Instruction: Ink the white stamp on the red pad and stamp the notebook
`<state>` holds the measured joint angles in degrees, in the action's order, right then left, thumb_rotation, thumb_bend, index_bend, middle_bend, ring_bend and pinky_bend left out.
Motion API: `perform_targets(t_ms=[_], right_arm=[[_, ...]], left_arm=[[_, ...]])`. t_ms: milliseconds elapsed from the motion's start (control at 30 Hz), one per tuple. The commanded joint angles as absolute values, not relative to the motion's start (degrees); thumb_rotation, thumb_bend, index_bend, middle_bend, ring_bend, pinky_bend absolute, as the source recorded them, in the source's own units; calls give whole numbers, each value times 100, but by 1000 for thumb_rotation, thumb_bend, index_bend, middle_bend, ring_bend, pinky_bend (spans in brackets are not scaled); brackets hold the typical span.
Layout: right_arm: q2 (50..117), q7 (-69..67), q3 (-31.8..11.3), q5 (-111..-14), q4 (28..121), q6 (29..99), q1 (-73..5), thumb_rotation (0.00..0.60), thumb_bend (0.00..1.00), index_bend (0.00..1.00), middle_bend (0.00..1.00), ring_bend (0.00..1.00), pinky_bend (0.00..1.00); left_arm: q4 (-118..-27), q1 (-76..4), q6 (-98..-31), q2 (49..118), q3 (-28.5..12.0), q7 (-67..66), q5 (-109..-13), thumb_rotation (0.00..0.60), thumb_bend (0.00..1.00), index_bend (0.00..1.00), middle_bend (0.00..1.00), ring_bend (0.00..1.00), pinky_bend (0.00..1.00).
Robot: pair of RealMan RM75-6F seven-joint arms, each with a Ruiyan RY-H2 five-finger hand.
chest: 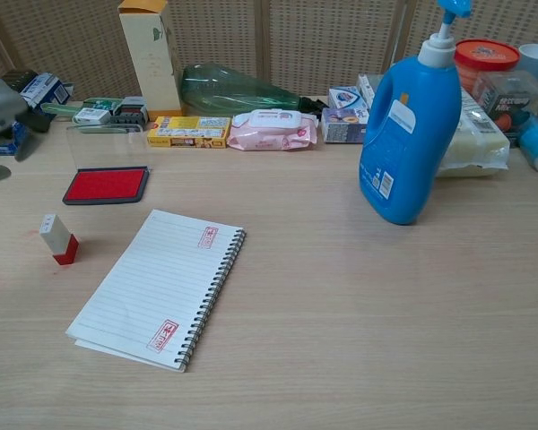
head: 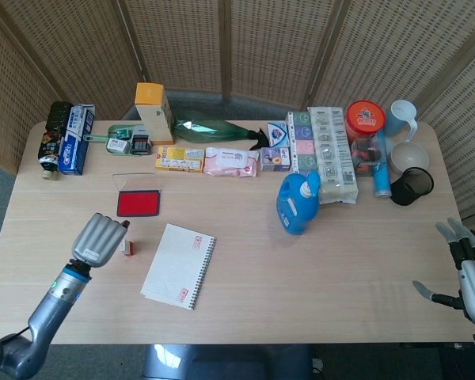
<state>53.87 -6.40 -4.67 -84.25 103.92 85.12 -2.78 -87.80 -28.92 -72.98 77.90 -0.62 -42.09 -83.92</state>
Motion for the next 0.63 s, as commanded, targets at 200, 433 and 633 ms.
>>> perform_targets(t_ms=[200, 433, 633], right_arm=[[5405, -584, -460, -8509, 10399, 8604, -250, 522, 0, 25, 0, 0, 0], [5441, -406, -426, -8637, 10457, 8716, -212, 523, 0, 25, 0, 0, 0], [5447, -326, -402, -8694, 10490, 8783, -175, 526, 0, 25, 0, 0, 0]], left_arm=[[-10580, -1856, -8190, 5983, 290, -2689, -8440, 596, 41, 174, 173, 256, 482], [-10348, -984, -9022, 5979, 563, -1563, -8638, 551, 0, 0, 0, 15, 174], [-10025, -591, -9195, 6103, 627, -659, -8606, 558, 0, 0, 0, 7, 151]])
